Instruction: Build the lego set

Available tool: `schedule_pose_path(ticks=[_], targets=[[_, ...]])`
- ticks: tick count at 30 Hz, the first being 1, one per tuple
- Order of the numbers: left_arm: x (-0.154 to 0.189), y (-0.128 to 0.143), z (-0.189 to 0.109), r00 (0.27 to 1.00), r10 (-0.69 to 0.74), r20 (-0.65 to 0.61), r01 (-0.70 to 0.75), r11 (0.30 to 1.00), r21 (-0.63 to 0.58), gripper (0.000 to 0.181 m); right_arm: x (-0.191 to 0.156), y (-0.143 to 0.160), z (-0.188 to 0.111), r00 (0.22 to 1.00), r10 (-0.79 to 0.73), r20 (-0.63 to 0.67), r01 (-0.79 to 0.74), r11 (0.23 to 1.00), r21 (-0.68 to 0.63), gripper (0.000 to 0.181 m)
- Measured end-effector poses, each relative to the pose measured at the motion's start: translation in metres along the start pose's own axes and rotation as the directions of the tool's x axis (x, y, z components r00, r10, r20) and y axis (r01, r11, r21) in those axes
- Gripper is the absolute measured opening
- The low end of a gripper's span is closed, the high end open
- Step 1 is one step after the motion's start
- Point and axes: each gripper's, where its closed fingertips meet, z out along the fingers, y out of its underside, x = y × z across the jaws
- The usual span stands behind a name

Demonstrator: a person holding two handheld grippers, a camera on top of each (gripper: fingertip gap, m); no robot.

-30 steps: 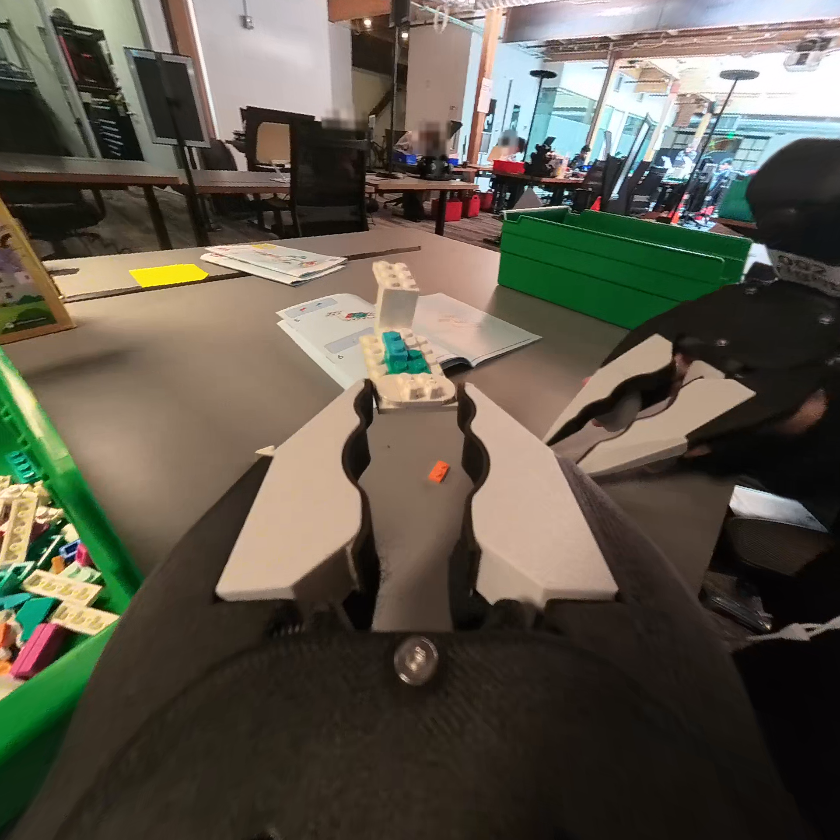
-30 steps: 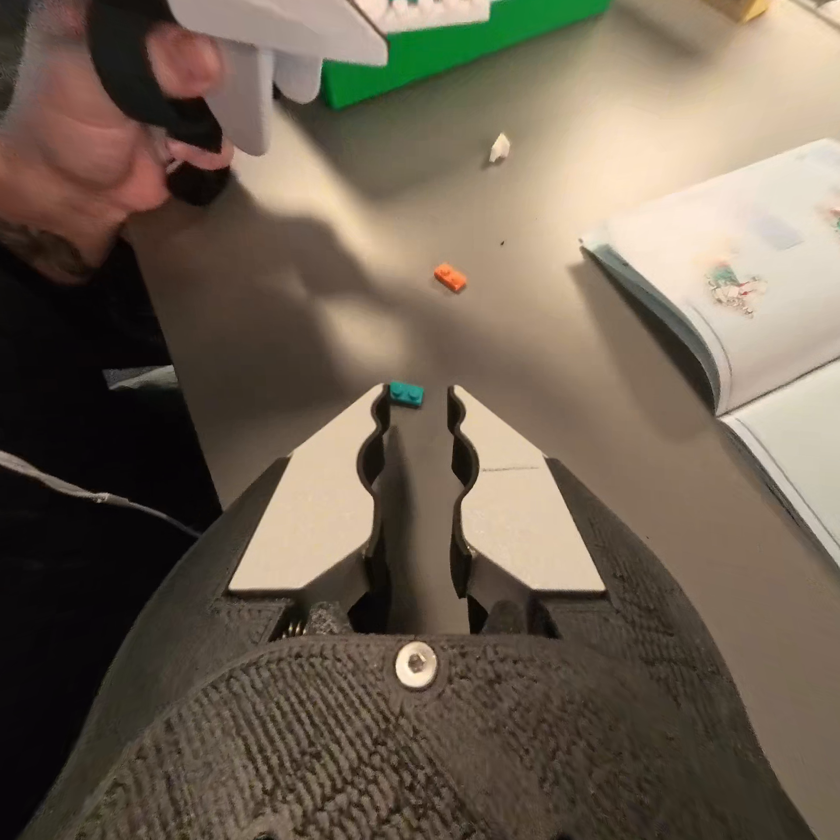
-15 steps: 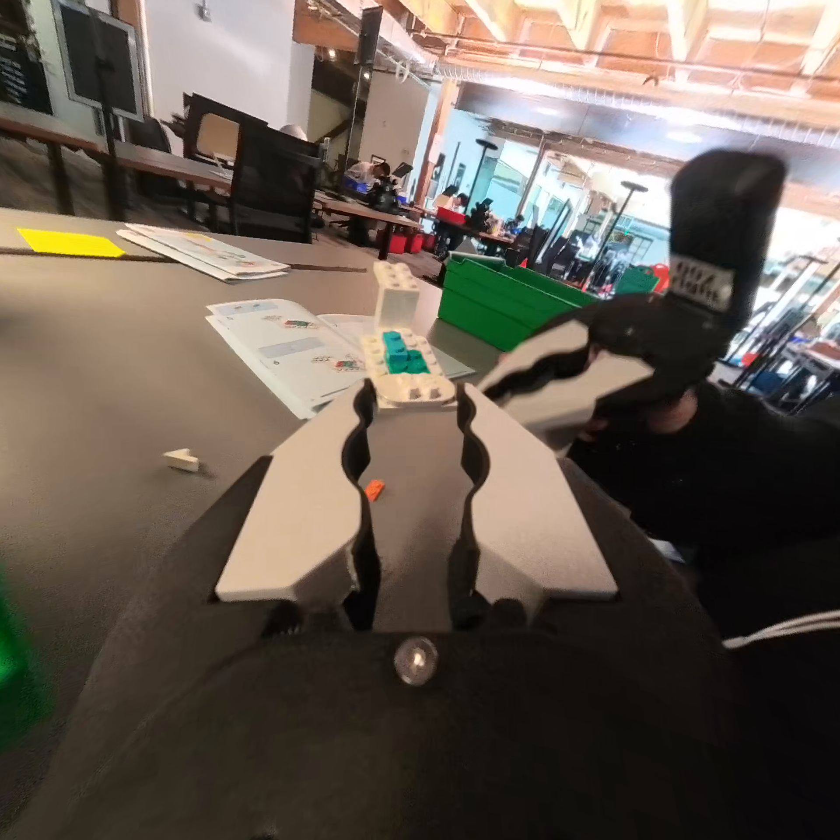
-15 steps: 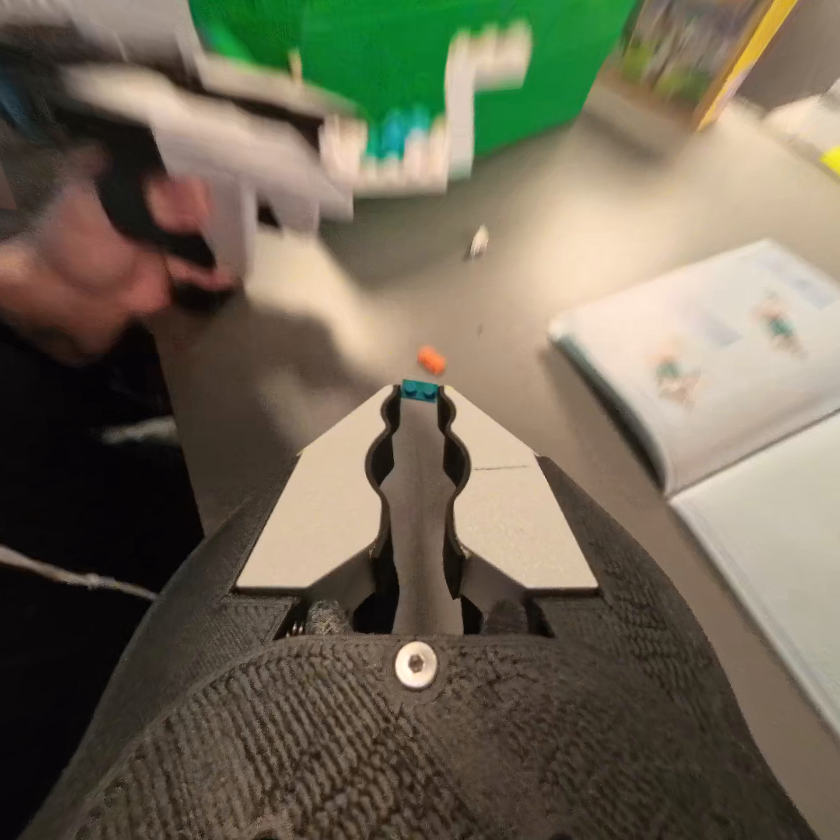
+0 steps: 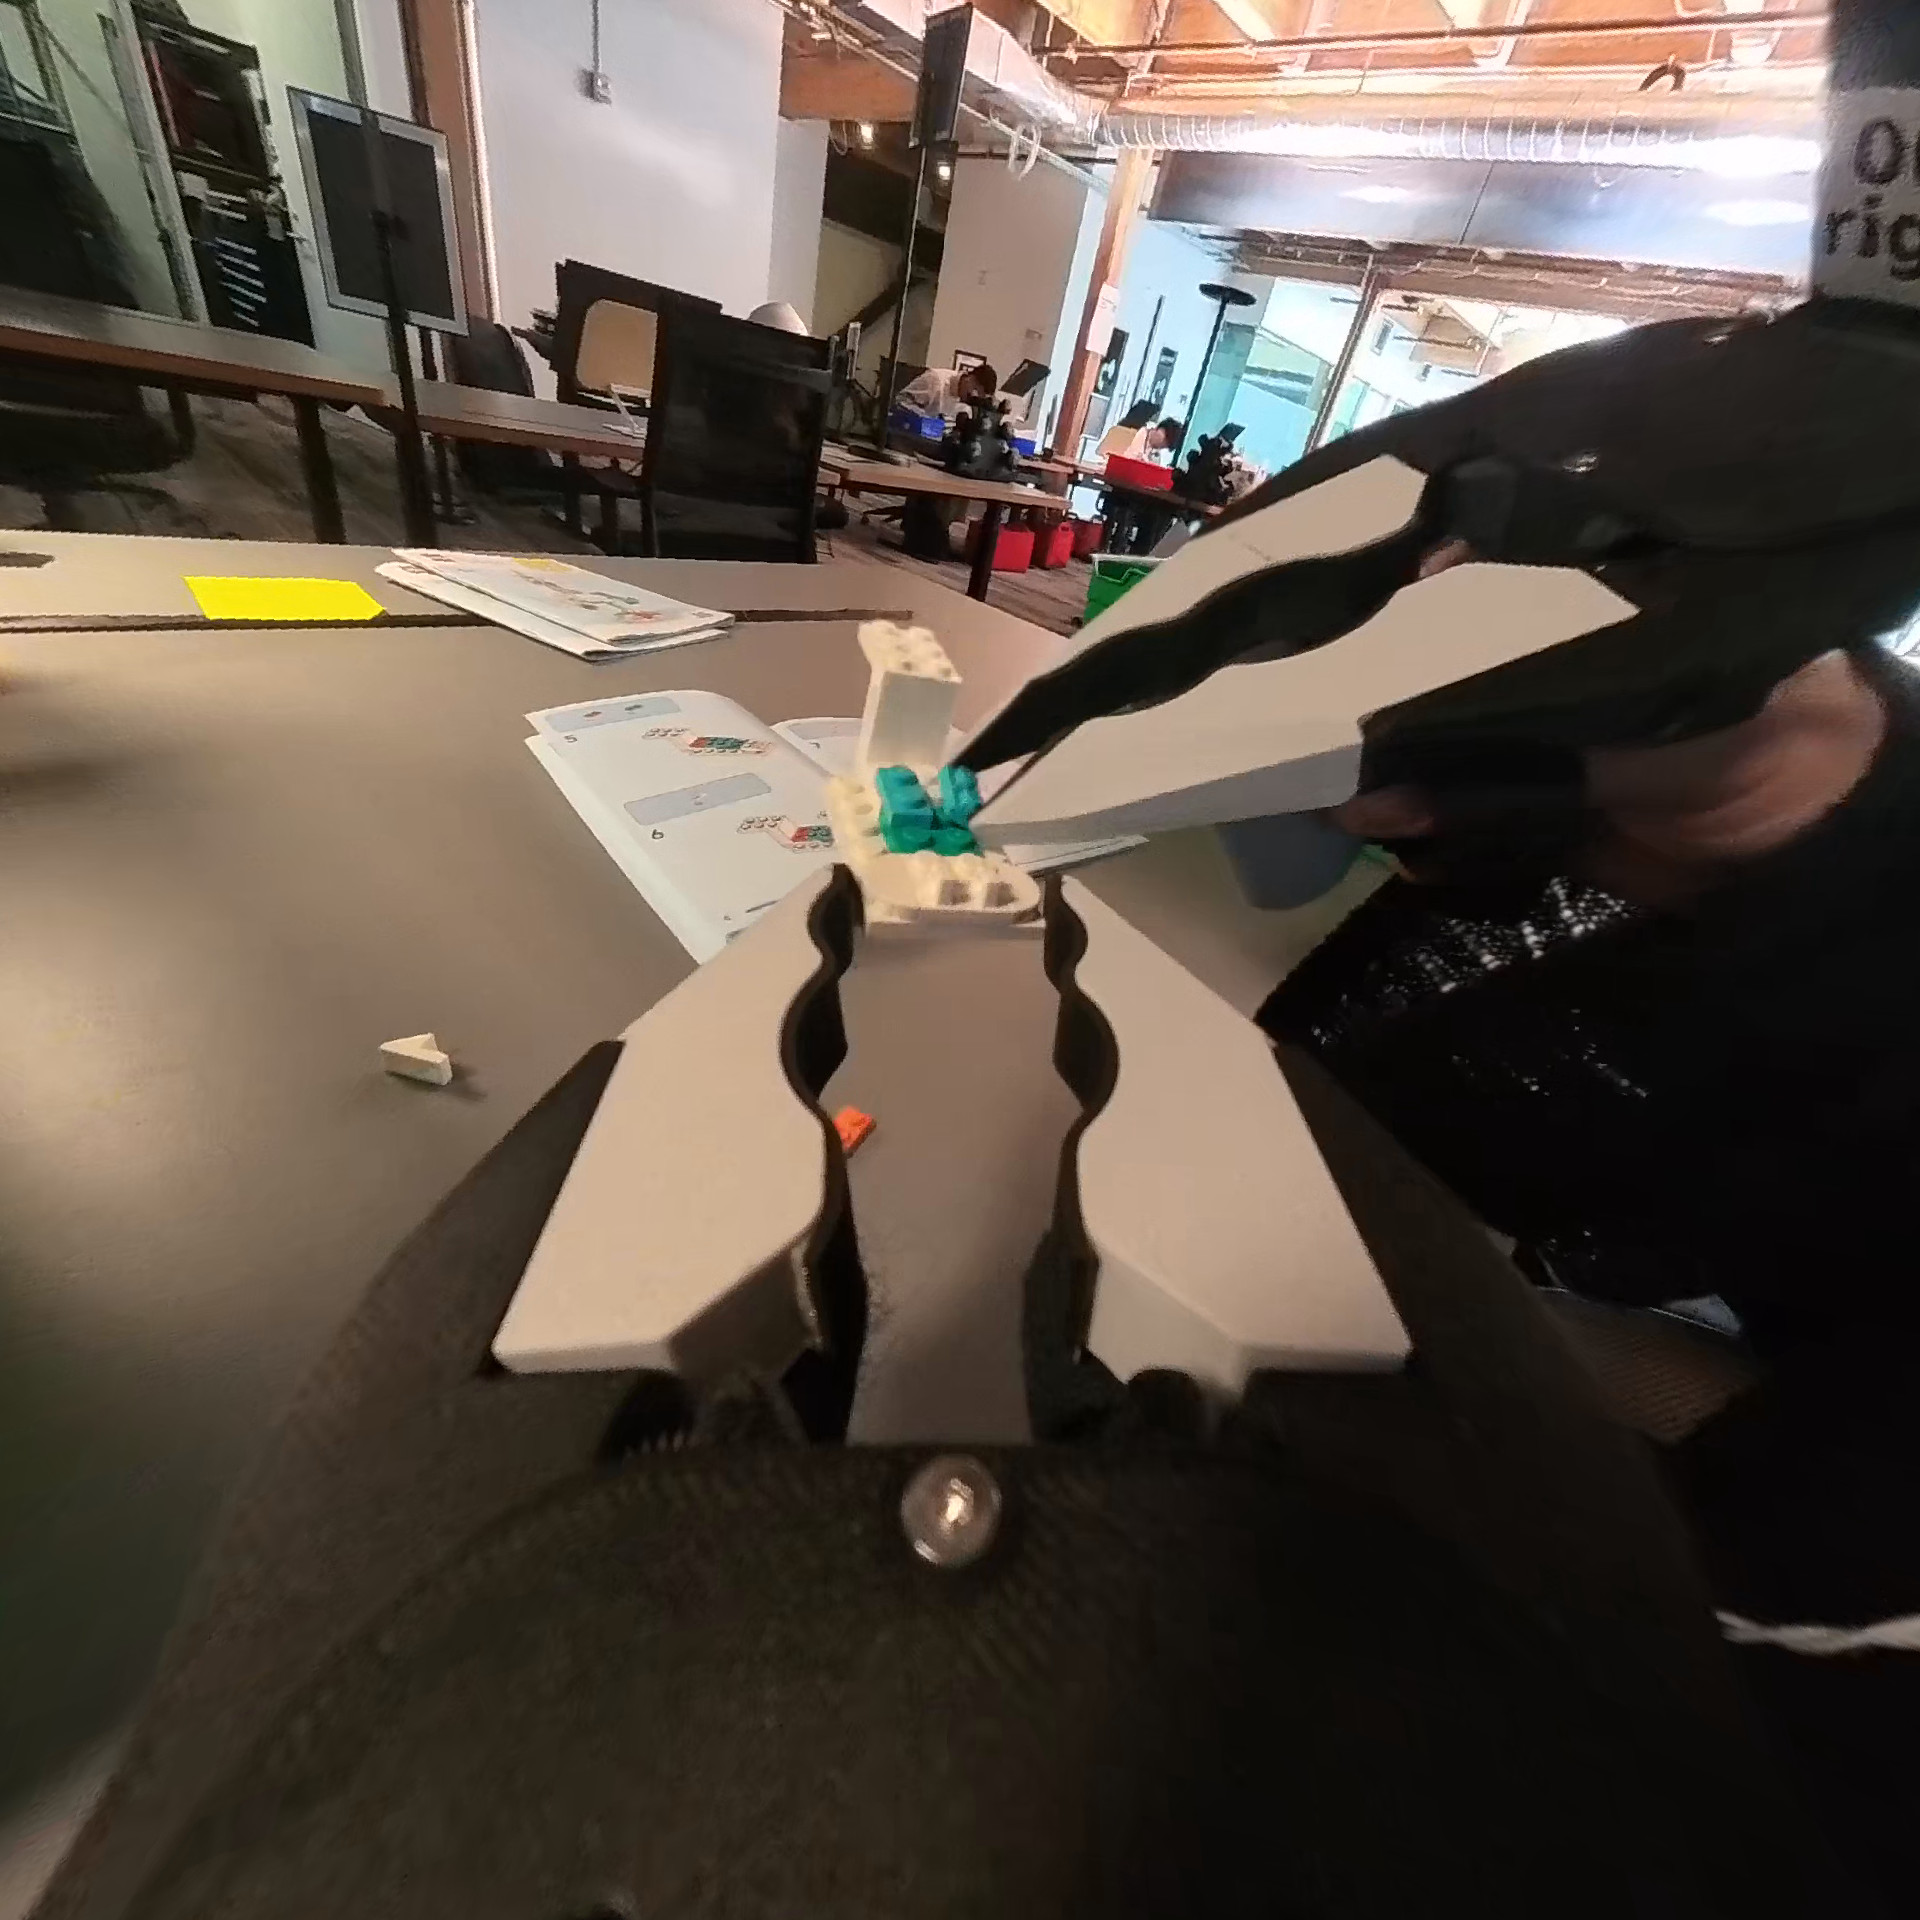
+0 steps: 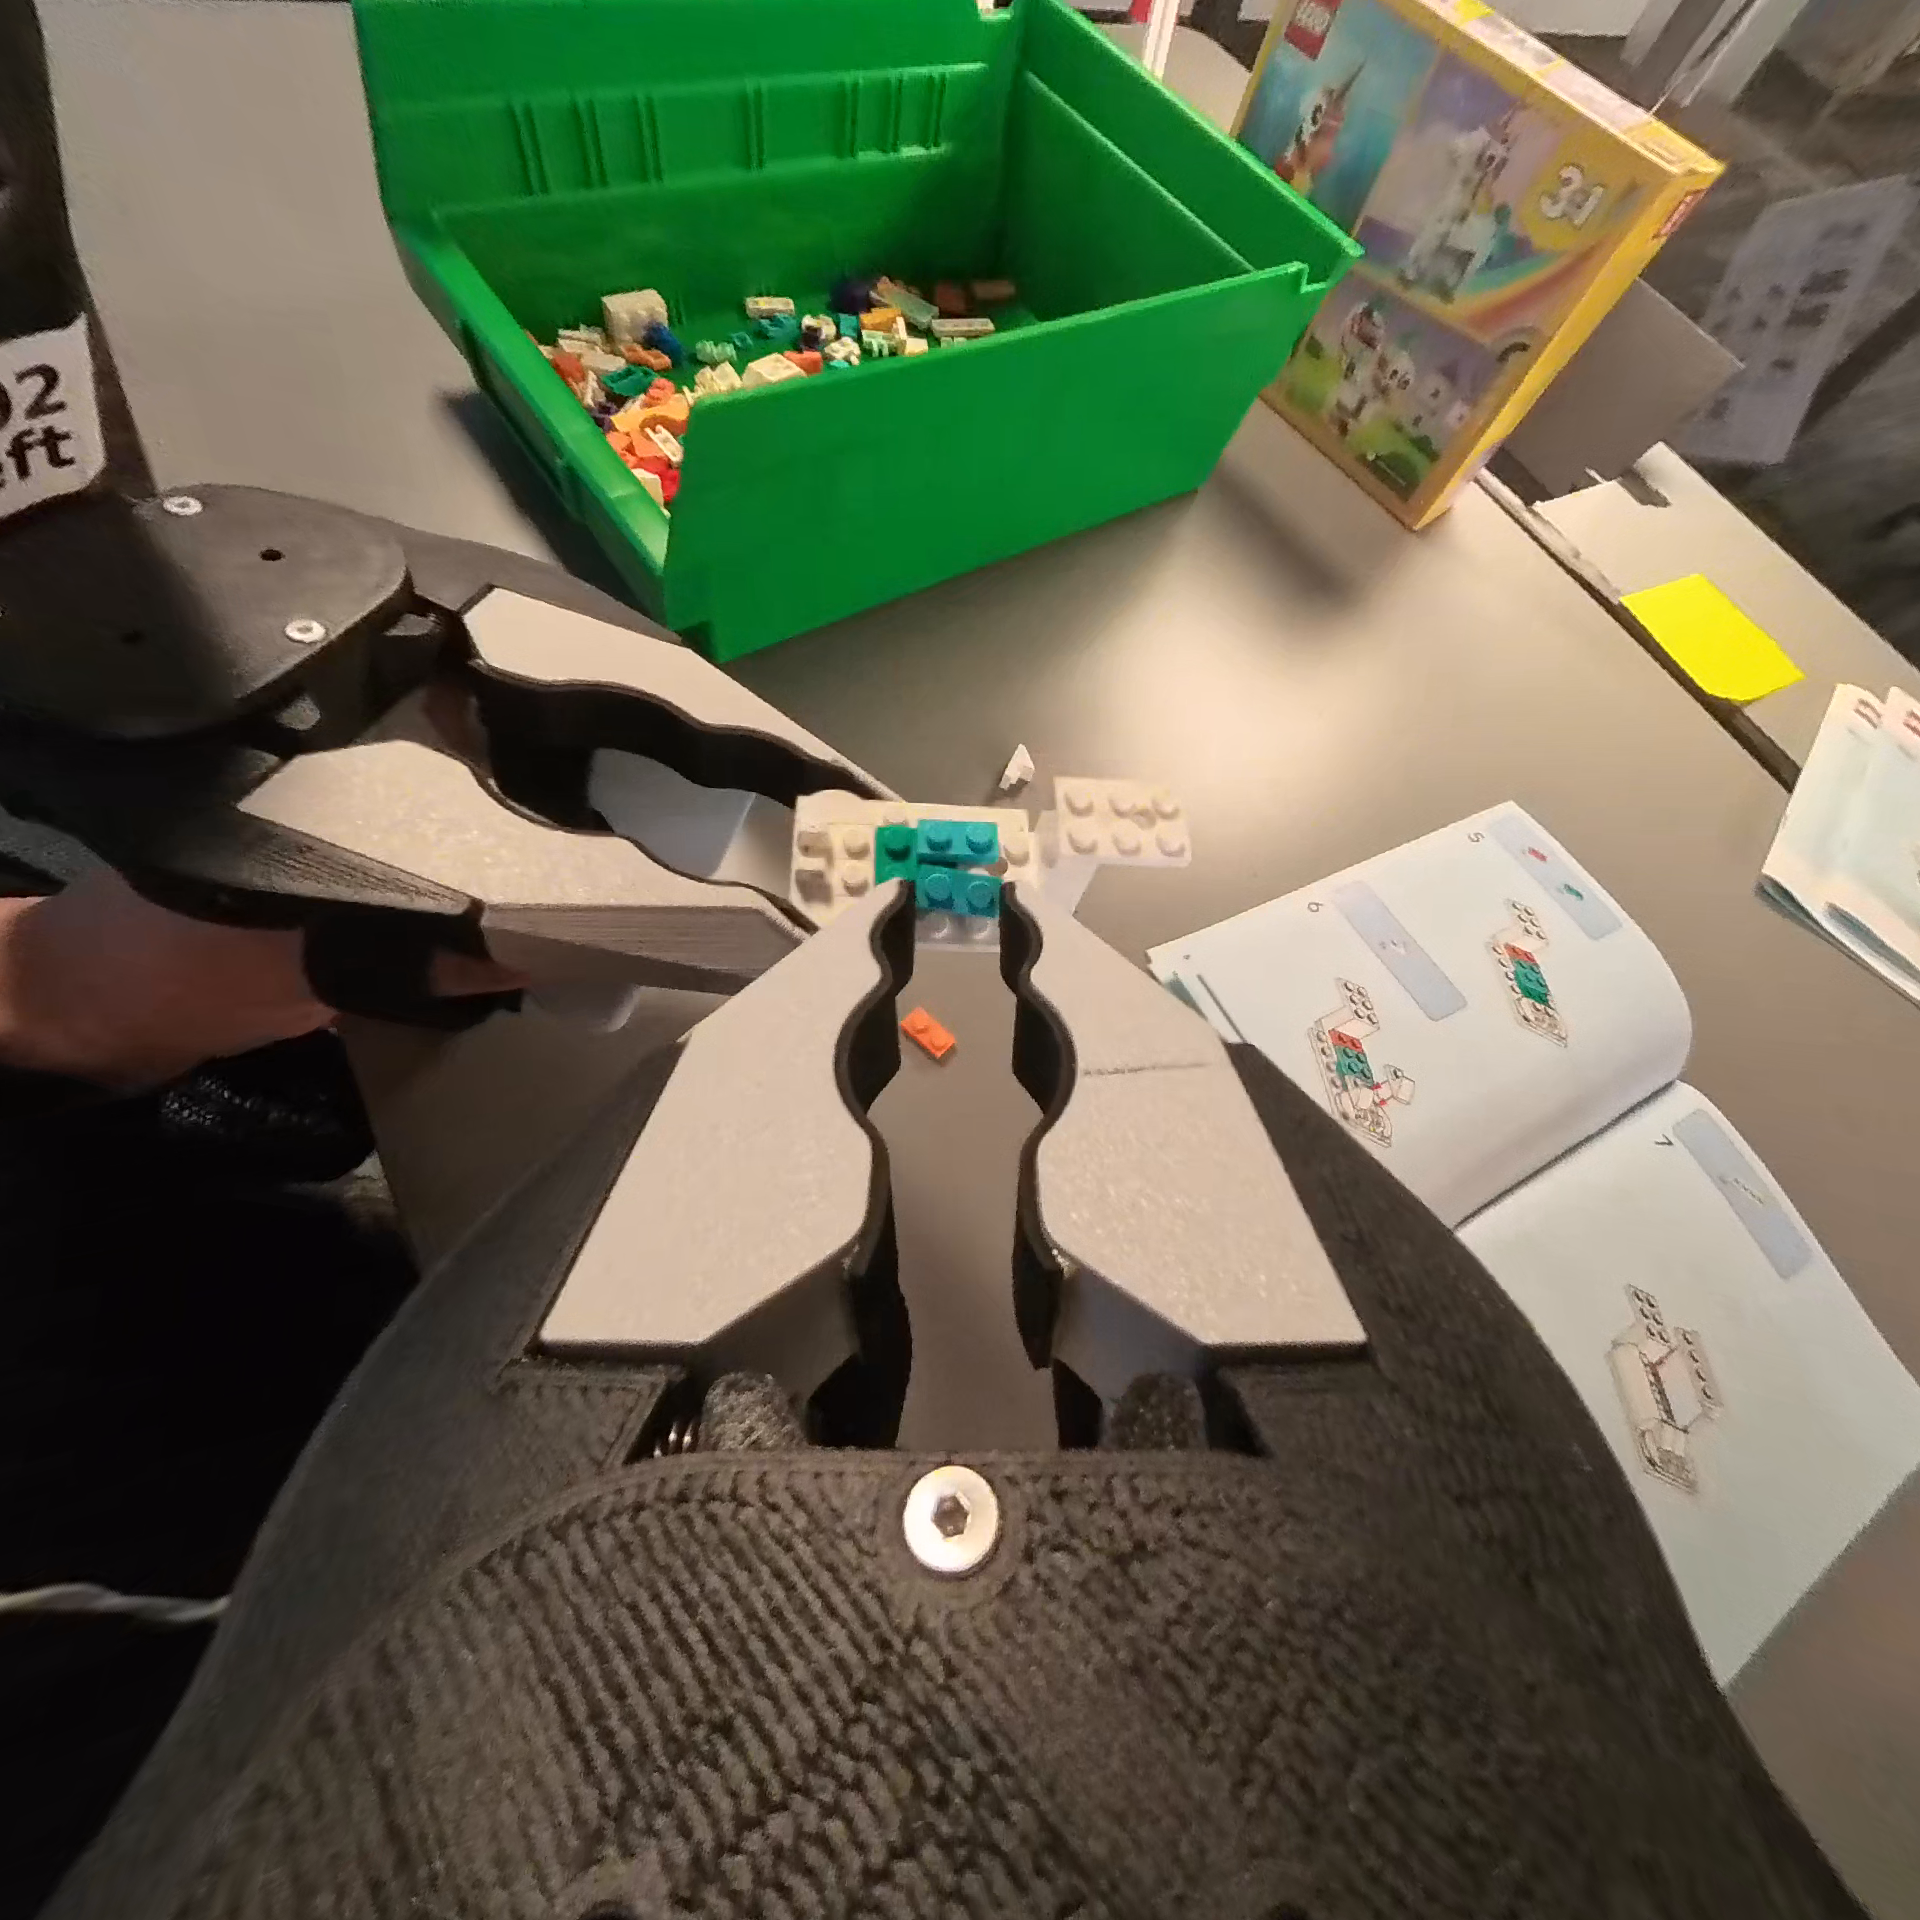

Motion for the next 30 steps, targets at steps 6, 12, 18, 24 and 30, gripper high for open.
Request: schedule_pose_path(ticks=[6, 12, 18, 24, 30], targets=[[-0.0012, -0.0011, -0.0011, 1.000, -0.023, -0.008, 0.023, 1.000, 0.009, 0.035, 0.0002, -0.0034, 0.0016, 0.998, -0.048, -0.043, 0.048, 0.999, -0.003, 0.014], [-0.0010, -0.0019, -0.0020, 0.999, -0.029, -0.013, 0.029, 0.999, 0.017, 0.035, 0.0004, -0.0057, 0.0024, 0.996, -0.061, -0.058, 0.062, 0.998, 0.008, 0.014], [-0.0013, -0.0022, -0.0023, 0.999, -0.040, -0.019, 0.041, 0.999, 0.018, 0.035, -0.0001, -0.0068, 0.0028, 0.994, -0.085, -0.075, 0.086, 0.996, 0.016, 0.015], [-0.0009, -0.0026, -0.0026, 0.998, -0.048, -0.028, 0.048, 0.999, 0.021, 0.035, -0.0057, -0.0098, 0.0012, 0.994, -0.100, -0.041, 0.101, 0.995, 0.027, 0.015], [0.0008, -0.0030, -0.0031, 0.999, -0.034, -0.029, 0.035, 0.999, 0.026, 0.035, -0.0038, -0.0087, 0.0025, 0.995, -0.090, -0.038, 0.091, 0.996, 0.007, 0.015]])
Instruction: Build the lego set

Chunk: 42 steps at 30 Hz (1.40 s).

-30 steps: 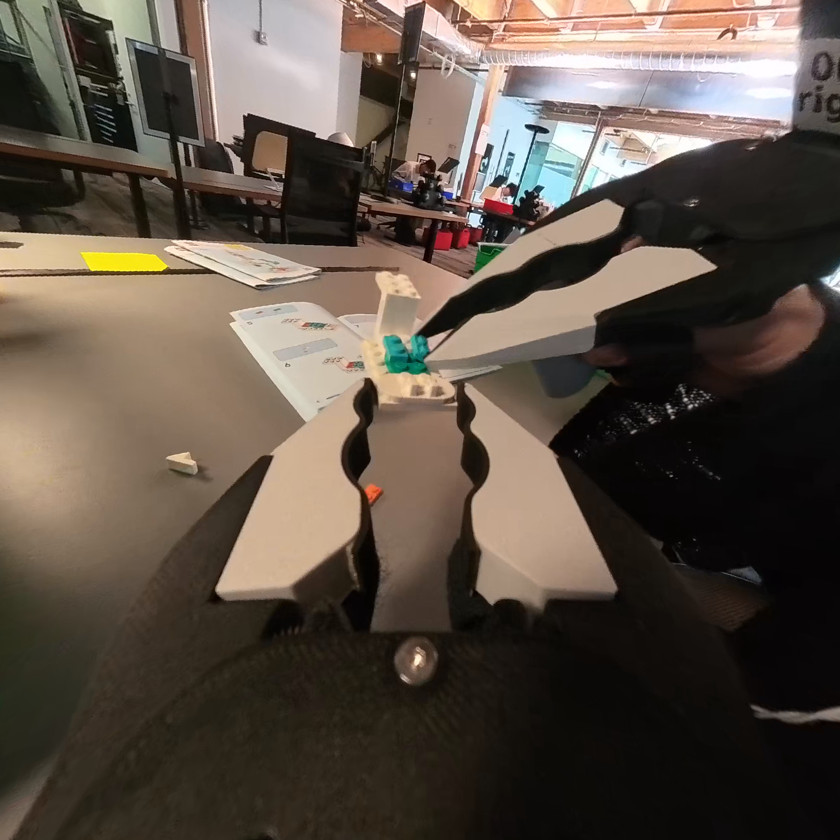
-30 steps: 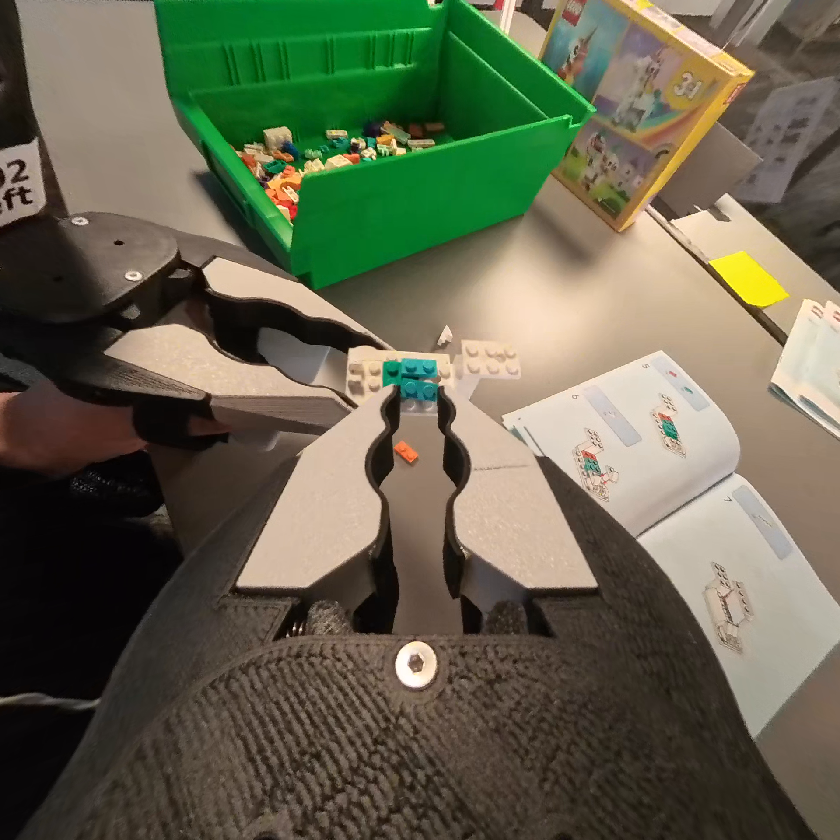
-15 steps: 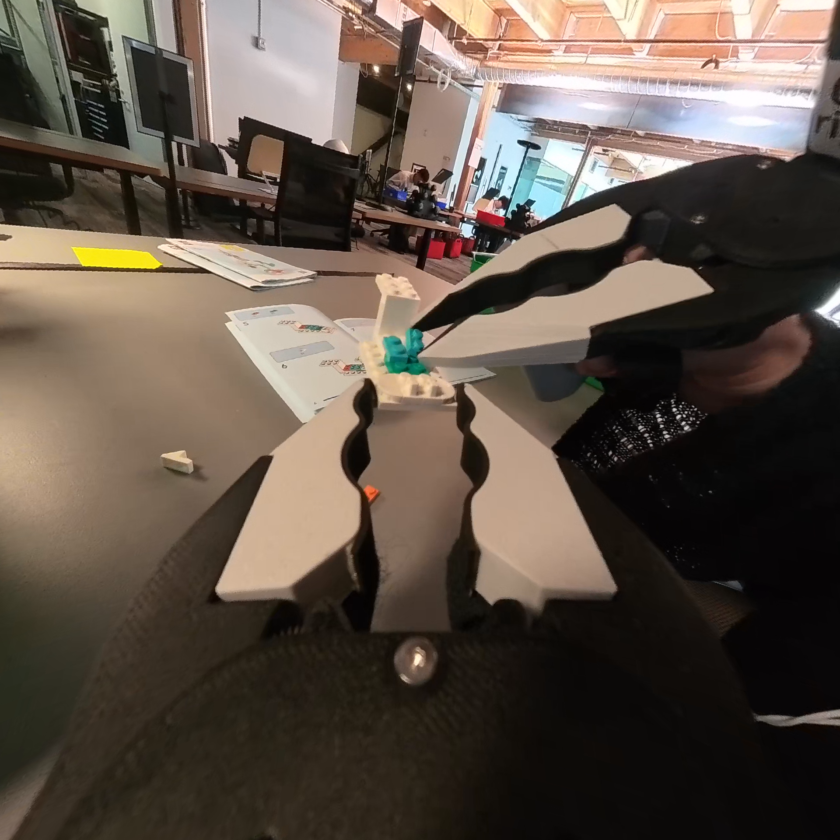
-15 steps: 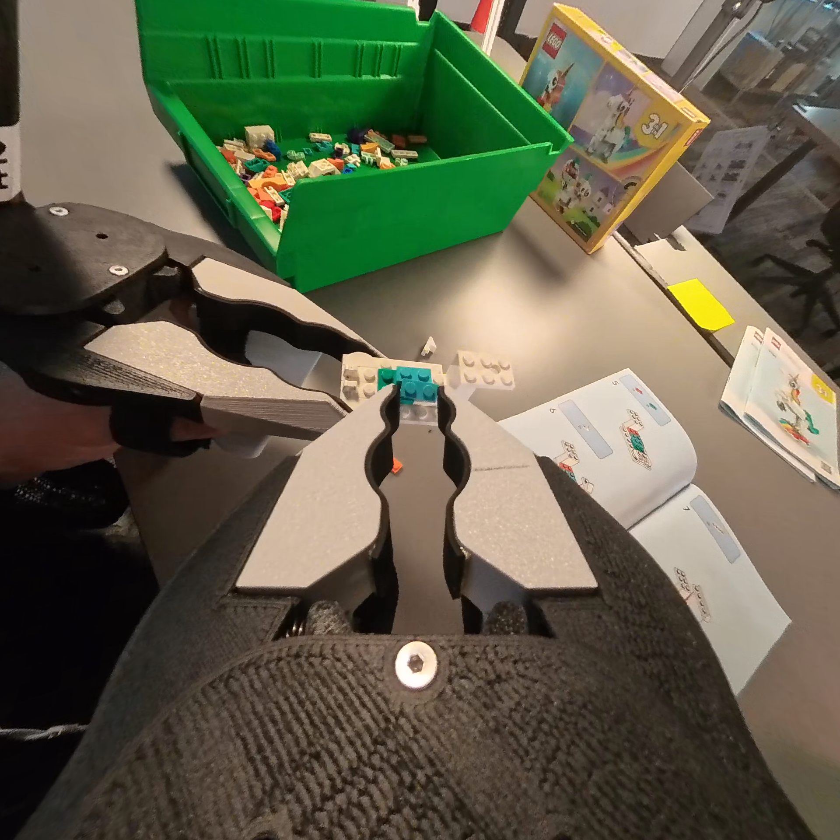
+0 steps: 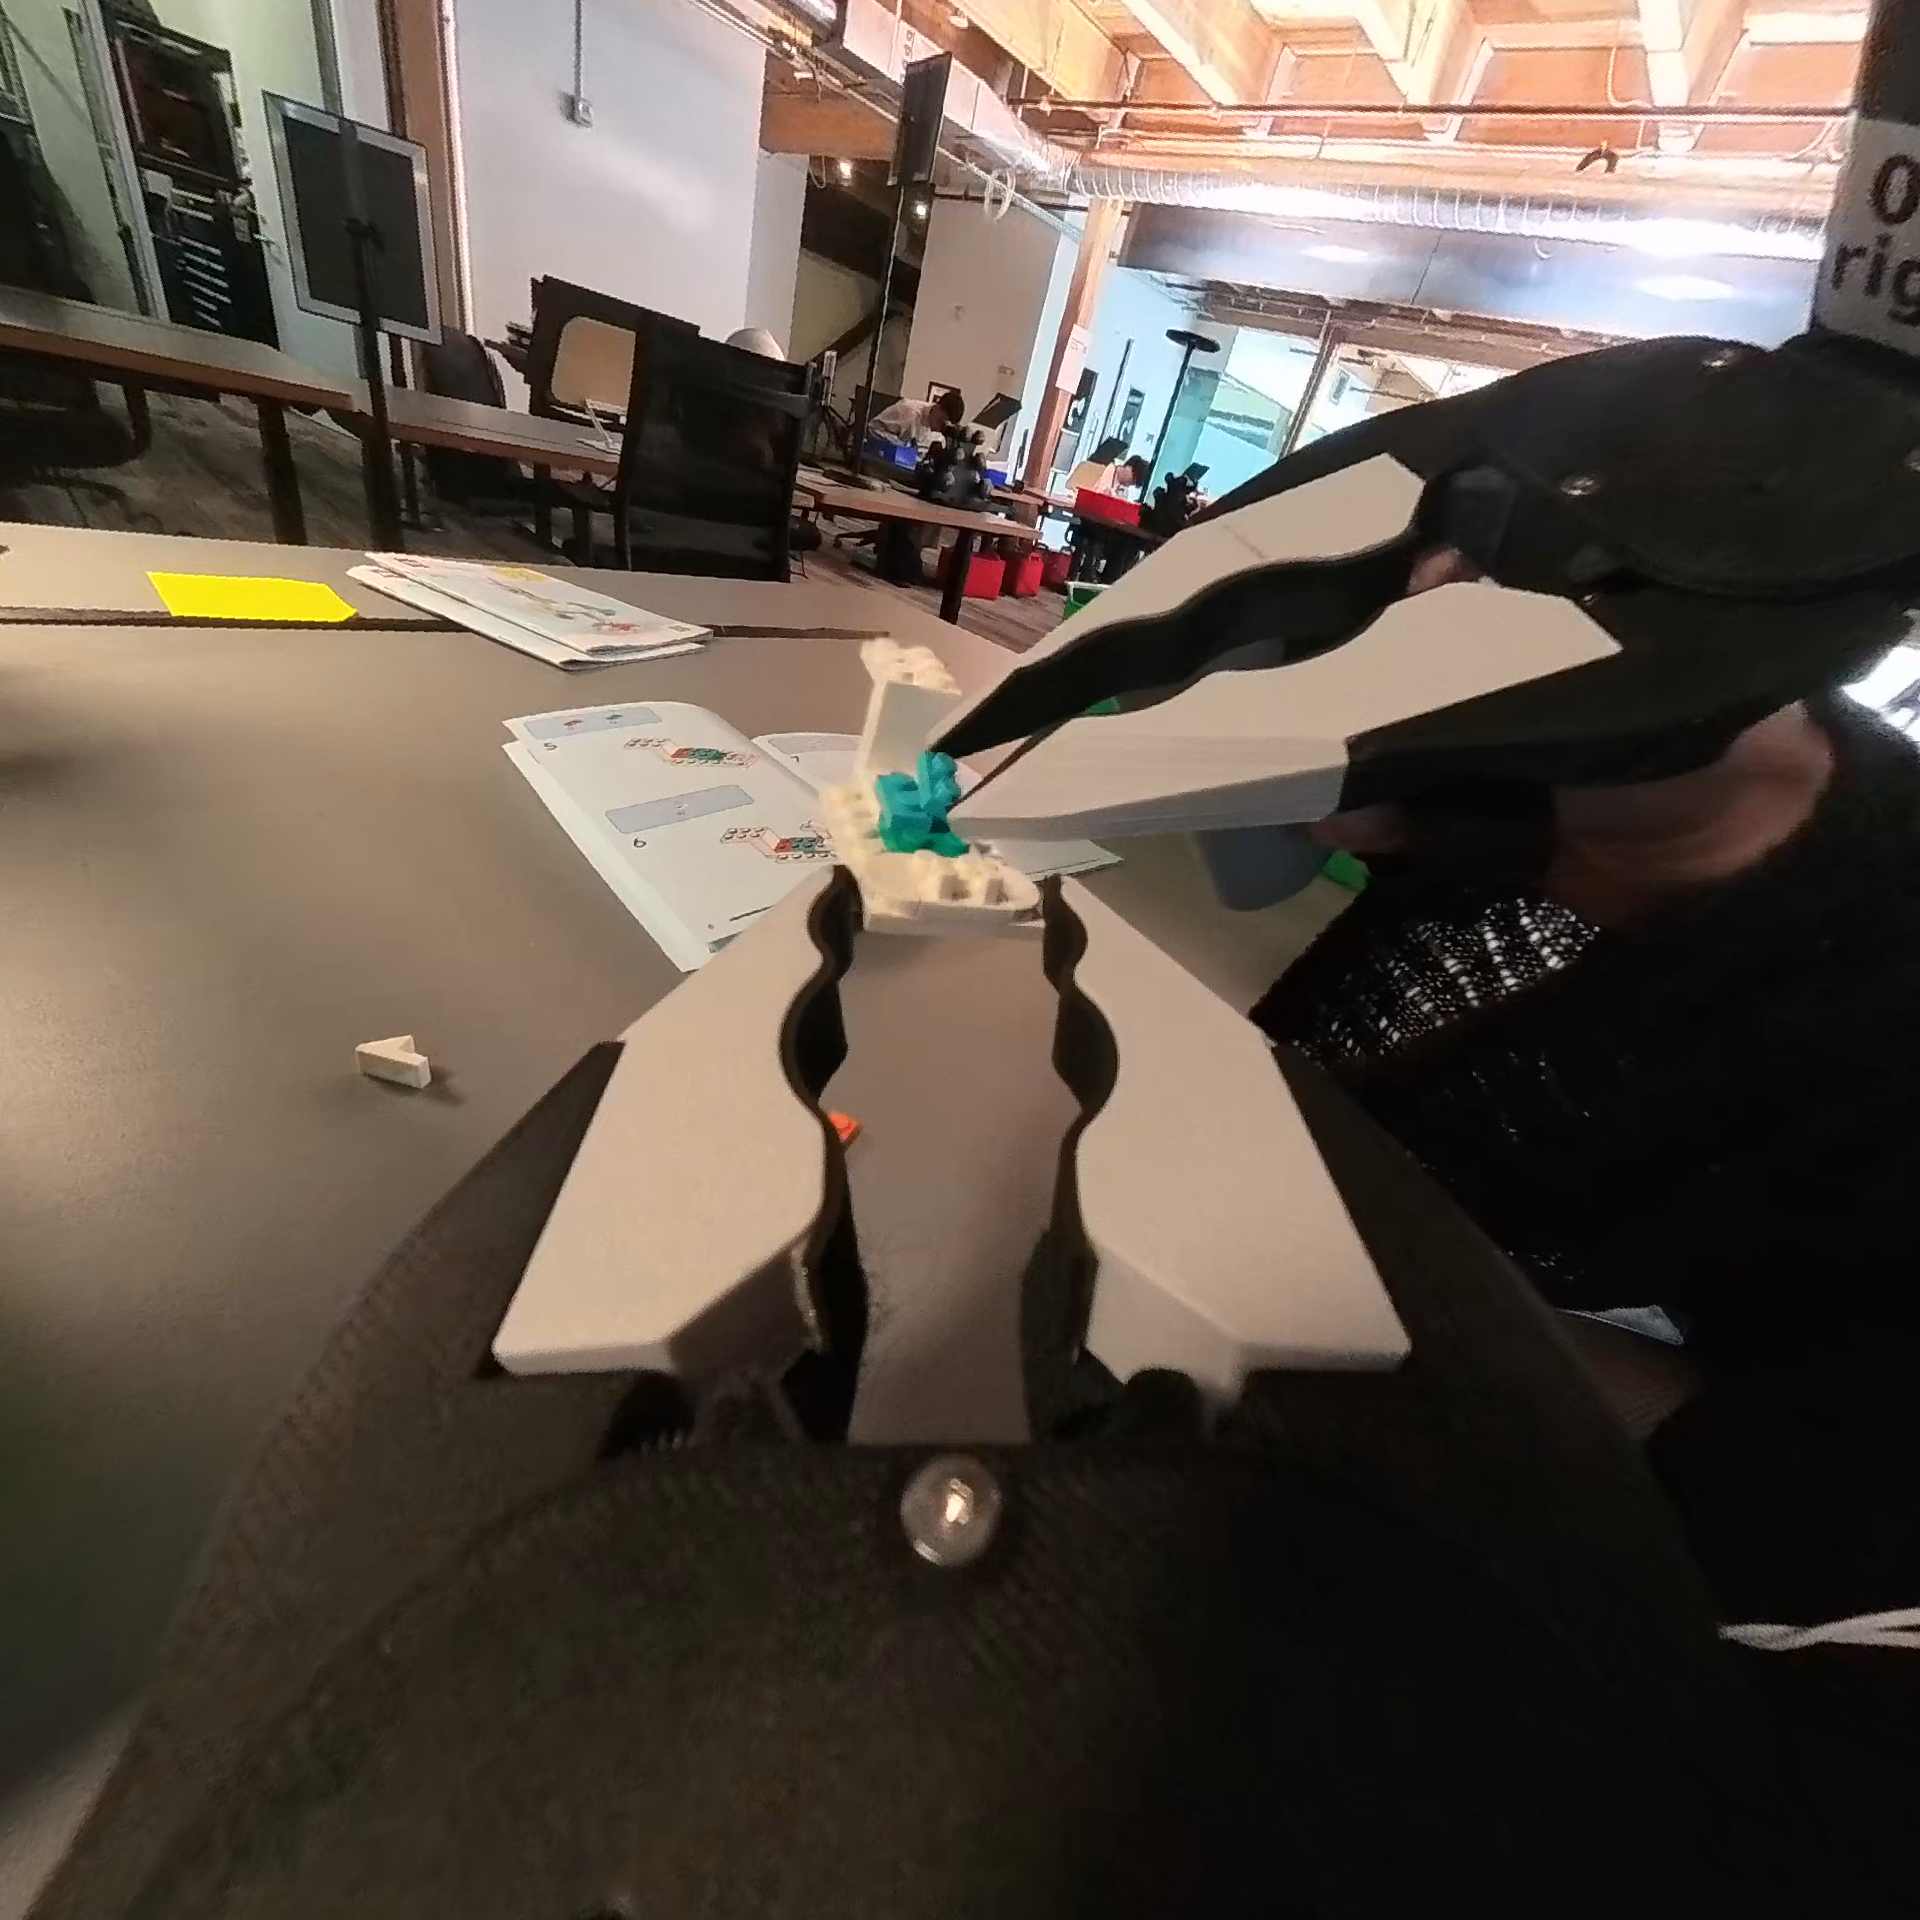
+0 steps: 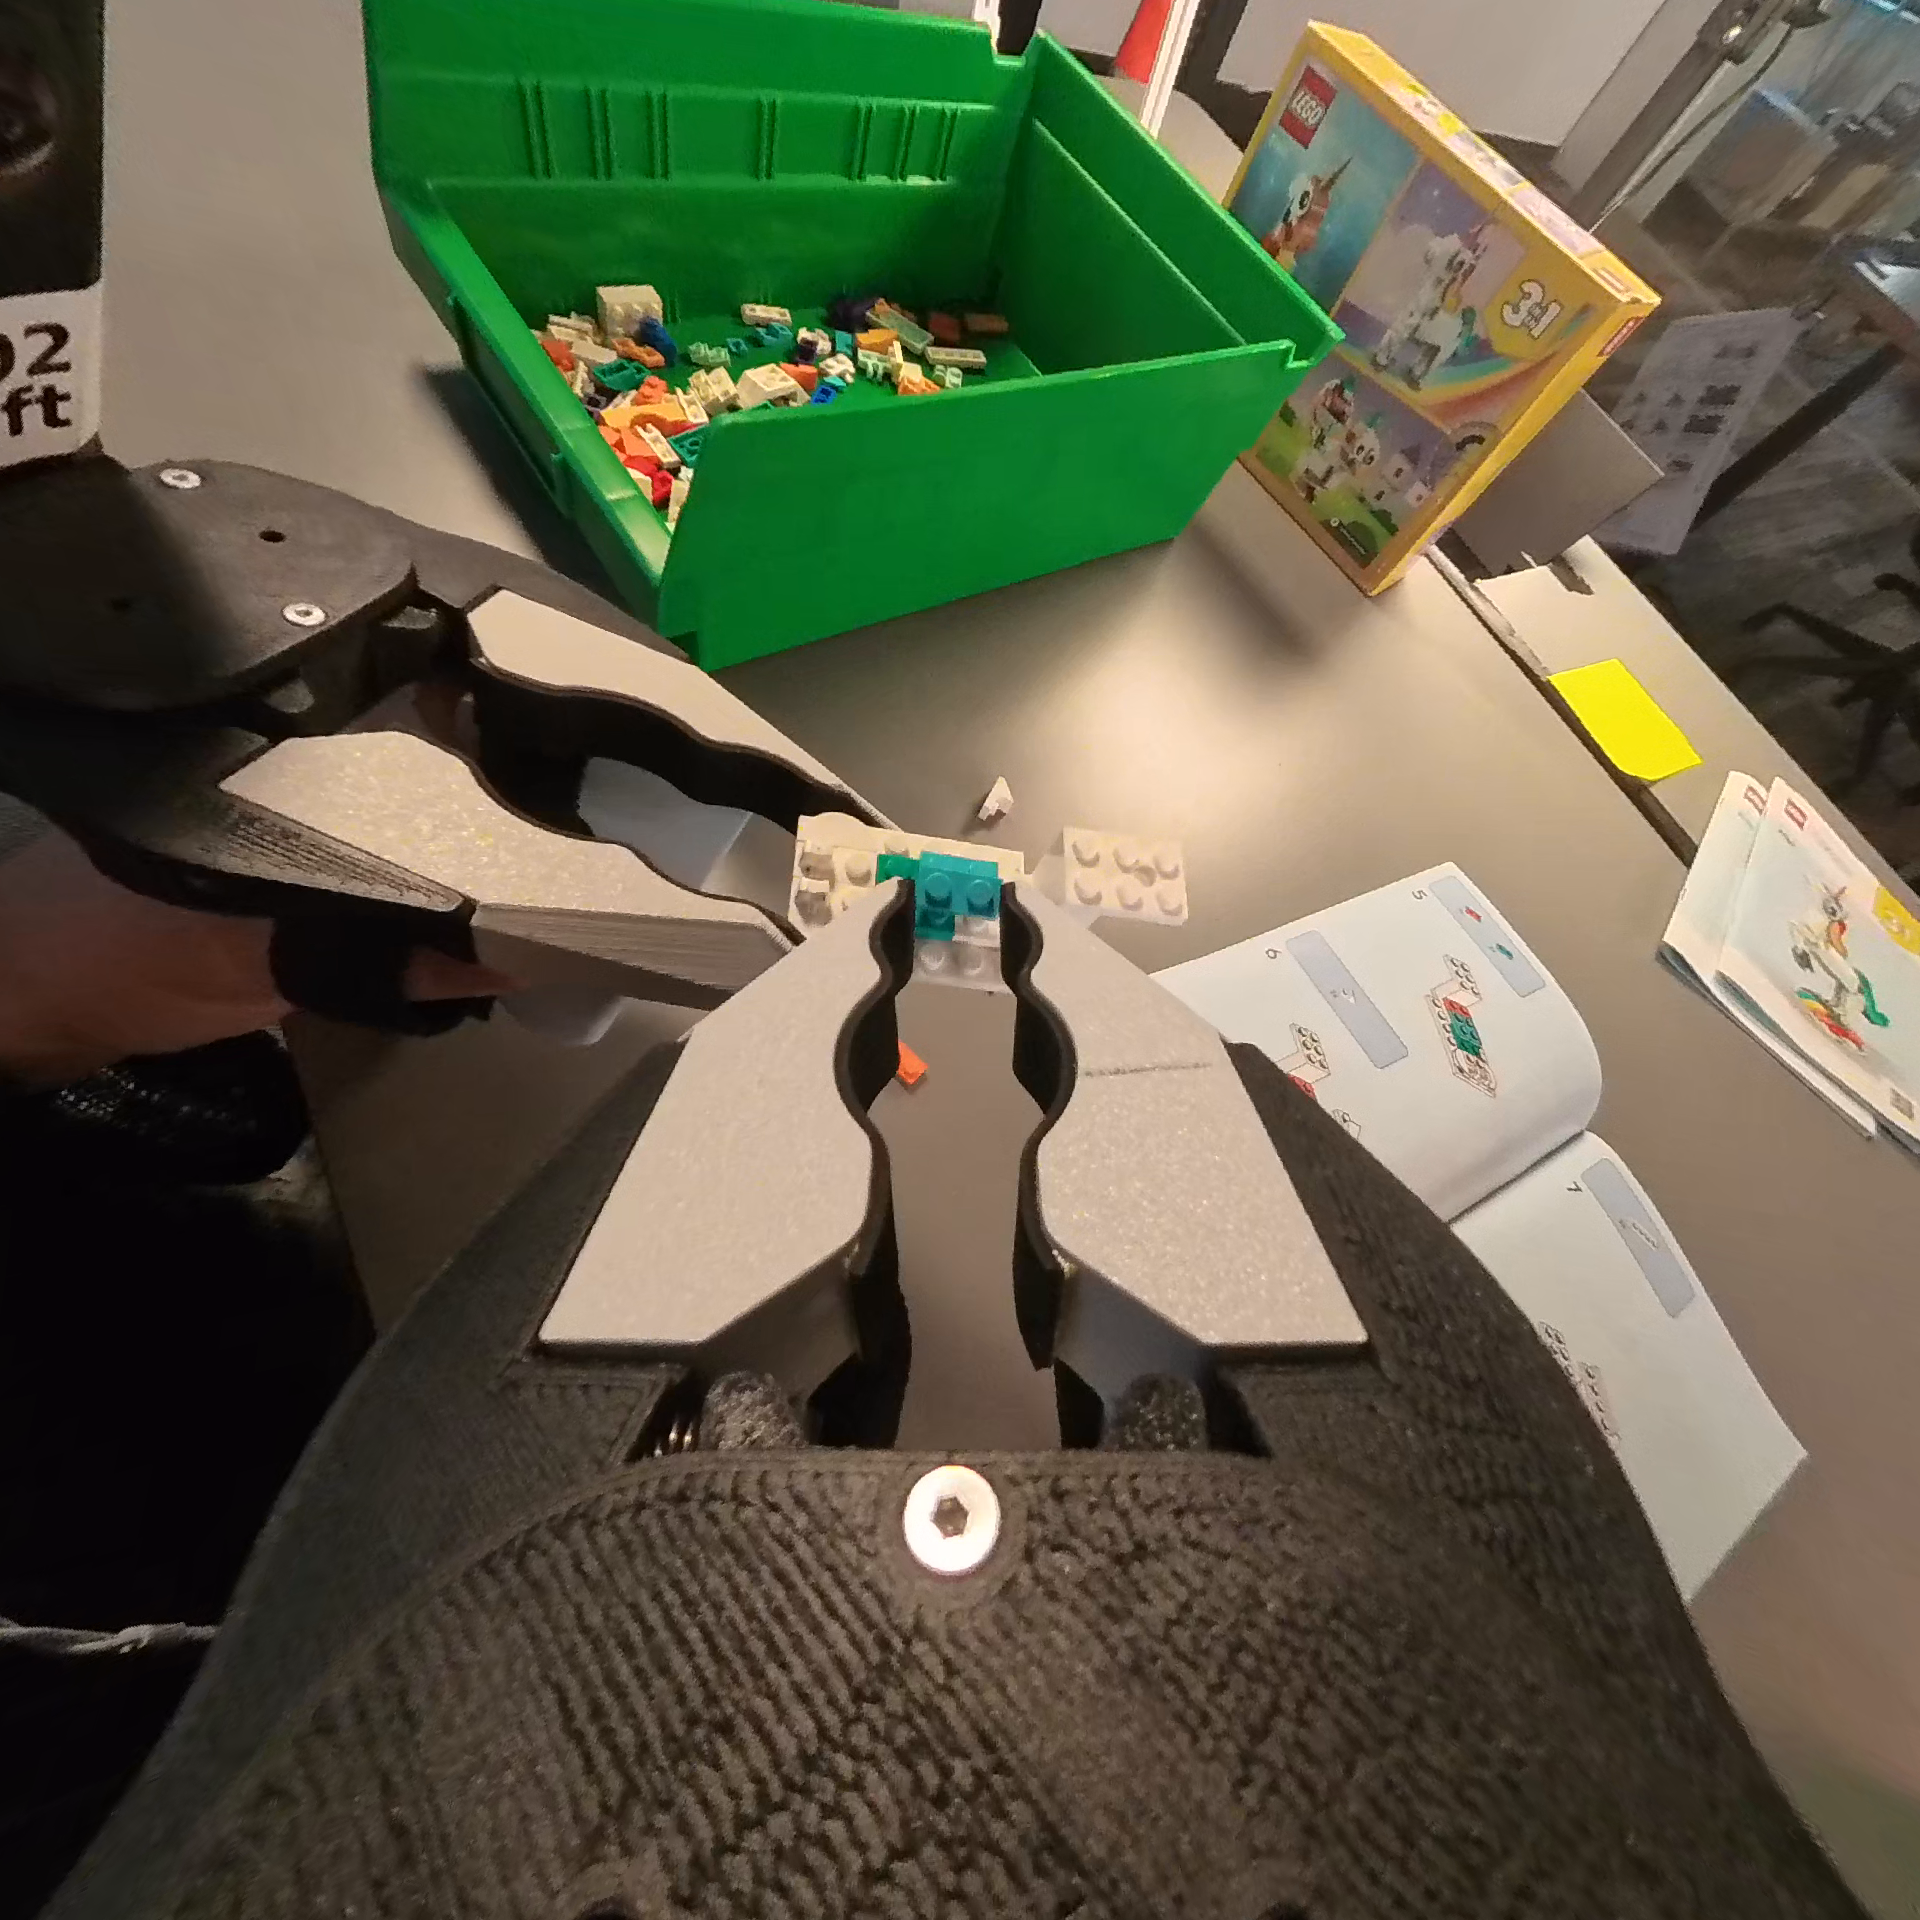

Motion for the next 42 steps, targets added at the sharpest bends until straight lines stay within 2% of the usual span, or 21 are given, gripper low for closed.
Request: schedule_pose_path(ticks=[17, 23, 26, 28, 29, 31, 33, 35, 37, 39, 41, 42], targets=[[-0.002, -0.001, -0.001, 1.000, -0.030, -0.008, 0.031, 0.999, 0.012, 0.035, -0.002, -0.002, 0.000, 1.000, 0.003, 0.007, -0.003, 1.000, -0.001, 0.019], [-0.007, -0.004, -0.004, 0.999, -0.039, -0.001, 0.039, 0.999, 0.030, 0.035, 0.016, -0.006, -0.019, 0.997, -0.051, -0.062, 0.057, 0.993, 0.103, 0.024], [-0.005, -0.005, -0.005, 0.999, -0.037, -0.022, 0.038, 0.999, 0.034, 0.035, 0.018, -0.003, -0.031, 0.999, -0.034, -0.002, 0.034, 0.981, 0.193, 0.034], [-0.003, -0.004, -0.005, 0.998, -0.045, -0.038, 0.046, 0.999, 0.023, 0.035, 0.019, -0.002, -0.039, 0.994, -0.111, -0.013, 0.110, 0.958, 0.263, 0.046], [-0.001, -0.003, -0.004, 0.997, -0.055, -0.053, 0.056, 0.998, 0.014, 0.035, 0.019, -0.002, -0.042, 0.981, -0.188, -0.051, 0.195, 0.940, 0.281, 0.052], [0.006, -0.001, -0.003, 0.991, -0.090, -0.099, 0.090, 0.996, -0.006, 0.035, 0.017, 0.005, -0.042, 0.888, -0.427, -0.172, 0.458, 0.857, 0.237, 0.055], [0.013, -0.001, -0.002, 0.980, -0.133, -0.146, 0.132, 0.991, -0.015, 0.035, 0.012, 0.014, -0.036, 0.666, -0.685, -0.296, 0.735, 0.672, 0.097, 0.054], [0.019, -0.001, -0.001, 0.972, -0.149, -0.180, 0.147, 0.989, -0.026, 0.035, 0.004, 0.017, -0.030, 0.427, -0.829, -0.362, 0.886, 0.463, -0.016, 0.047], [0.026, 0.000, 0.000, 0.965, -0.157, -0.210, 0.152, 0.988, -0.038, 0.035, -0.003, 0.018, -0.024, 0.281, -0.876, -0.393, 0.941, 0.331, -0.064, 0.039], [0.033, 0.001, 0.000, 0.960, -0.143, -0.242, 0.135, 0.990, -0.049, 0.035, -0.003, 0.019, -0.022, 0.205, -0.885, -0.419, 0.958, 0.269, -0.099, 0.025], [0.036, 0.005, 0.002, 0.960, -0.124, -0.250, 0.108, 0.991, -0.076, 0.035, -0.001, 0.018, -0.023, 0.185, -0.876, -0.445, 0.960, 0.258, -0.108, 0.012], [0.035, 0.007, 0.003, 0.962, -0.107, -0.251, 0.089, 0.993, -0.083, 0.035, -0.001, 0.018, -0.022, 0.190, -0.875, -0.445, 0.959, 0.263, -0.106, 0.011]])
